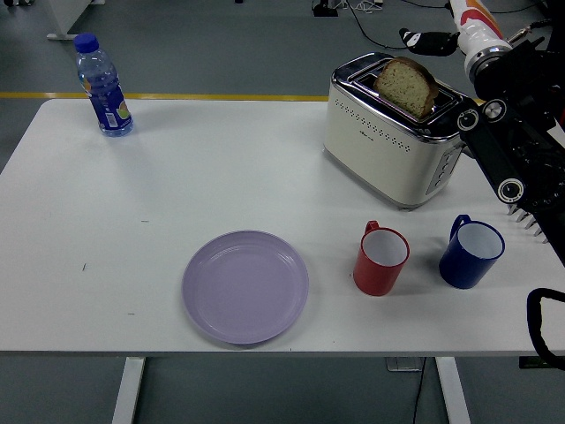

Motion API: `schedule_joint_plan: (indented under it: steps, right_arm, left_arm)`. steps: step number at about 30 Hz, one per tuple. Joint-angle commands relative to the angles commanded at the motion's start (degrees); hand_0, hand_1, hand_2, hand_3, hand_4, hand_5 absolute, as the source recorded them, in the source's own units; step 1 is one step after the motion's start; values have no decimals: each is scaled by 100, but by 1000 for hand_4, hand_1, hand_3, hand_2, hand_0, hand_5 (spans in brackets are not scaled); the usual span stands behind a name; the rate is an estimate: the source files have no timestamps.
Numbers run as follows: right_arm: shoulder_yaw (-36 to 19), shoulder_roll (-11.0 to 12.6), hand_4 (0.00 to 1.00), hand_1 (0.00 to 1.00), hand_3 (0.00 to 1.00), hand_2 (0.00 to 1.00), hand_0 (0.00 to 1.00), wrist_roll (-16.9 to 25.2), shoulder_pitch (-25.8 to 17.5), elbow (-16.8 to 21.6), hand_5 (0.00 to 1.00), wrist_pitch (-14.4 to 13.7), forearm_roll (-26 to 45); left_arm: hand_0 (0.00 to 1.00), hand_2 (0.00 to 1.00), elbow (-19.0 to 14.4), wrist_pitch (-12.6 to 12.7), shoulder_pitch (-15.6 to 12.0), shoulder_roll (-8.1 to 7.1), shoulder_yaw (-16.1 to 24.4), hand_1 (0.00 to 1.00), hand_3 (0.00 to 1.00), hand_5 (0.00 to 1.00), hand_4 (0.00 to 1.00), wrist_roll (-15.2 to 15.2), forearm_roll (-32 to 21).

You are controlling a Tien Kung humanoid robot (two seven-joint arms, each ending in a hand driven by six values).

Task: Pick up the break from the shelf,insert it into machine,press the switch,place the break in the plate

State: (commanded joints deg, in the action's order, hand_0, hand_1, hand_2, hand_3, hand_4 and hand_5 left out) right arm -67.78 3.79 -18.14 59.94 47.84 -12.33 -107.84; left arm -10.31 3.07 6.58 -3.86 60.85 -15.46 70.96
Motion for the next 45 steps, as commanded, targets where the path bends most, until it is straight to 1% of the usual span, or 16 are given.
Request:
schedule_joint_plan:
  steps: [4, 8, 9, 14, 15, 16, 18, 20, 21, 23, 26, 27, 29, 32, 38, 45]
  right_arm:
    - [-22, 37, 799, 866, 943, 958, 882, 20, -14, 94, 332, -116, 20]
    - [17, 191, 799, 866, 943, 958, 882, -12, -93, 371, 332, -209, 88]
    - [27, 222, 688, 762, 846, 817, 784, -15, -110, 418, 302, -233, 109]
    - [112, 654, 688, 762, 846, 817, 784, -155, -521, 1134, 302, -1096, 647]
    - [115, 687, 383, 391, 751, 480, 397, -169, -556, 1212, 127, -1174, 655]
    - [115, 696, 383, 391, 751, 480, 397, -172, -565, 1233, 127, -1195, 657]
    - [98, 940, 383, 391, 751, 480, 397, -179, -824, 1577, 127, -1389, 750]
    - [44, 1198, 383, 391, 751, 480, 397, -126, -1163, 1984, 127, -1463, 943]
    - [18, 1293, 404, 176, 659, 313, 210, -103, -1322, 2183, 2, -1472, 1036]
    - [0, 1339, 404, 176, 659, 313, 210, -95, -1401, 2300, 2, -1462, 1066]
    - [-112, 1622, 404, 176, 659, 313, 210, -129, -1916, 2789, 2, -1285, 912]
    - [-139, 1724, 438, 49, 628, 192, 136, -169, -2105, 2948, 2, -1203, 866]
    - [-179, 1890, 438, 49, 628, 192, 136, -237, -2436, 3191, 2, -1050, 744]
    - [-186, 2032, 438, 49, 628, 192, 136, -284, -2869, 3403, 2, -848, 639]
    - [-12, 2204, 427, 37, 623, 180, 127, -335, -3338, 3453, 2, -414, 541]
    - [286, 2256, 425, 17, 605, 164, 115, -330, -3436, 3262, 2, -190, 536]
  left_arm:
    - [682, 693, 0, -2, -4, 1, 5, 699, 558, 875, 281, -5, 6]
    - [682, 693, 0, -3, -3, 4, -17, 699, 558, 875, 281, -7, -13]
    - [681, 692, 0, -3, -2, 3, -23, 698, 557, 877, 281, -6, -23]
    - [681, 692, 0, -7, -12, 7, 4, 698, 557, 877, 281, -10, -4]
    - [681, 690, 0, -8, -13, 7, 8, 697, 557, 876, 281, -10, 1]
    - [681, 690, 0, -8, -13, 8, 8, 697, 557, 876, 281, -11, 2]
    - [681, 690, 0, -5, -20, 7, -7, 697, 557, 876, 281, -4, -20]
    - [681, 690, 0, -2, -34, 10, -3, 697, 557, 876, 281, -2, -34]
    - [682, 691, 0, 0, -40, 12, 5, 696, 558, 876, 281, -3, -33]
    - [682, 691, 0, 0, -44, 13, 8, 696, 558, 876, 281, -3, -31]
    - [682, 691, 0, 0, -53, 13, -2, 696, 558, 876, 281, 0, -25]
    - [682, 690, 0, 1, -57, 14, 5, 696, 559, 876, 282, 0, -20]
    - [682, 690, 0, 3, -65, 16, 12, 696, 559, 876, 282, 2, -12]
    - [682, 690, 0, 5, -72, 19, 7, 696, 559, 876, 282, 7, -15]
    - [682, 689, 0, 3, -85, 24, 15, 695, 559, 875, 281, 8, 17]
    - [682, 689, 0, -4, -108, 30, 48, 694, 560, 876, 282, 0, 80]
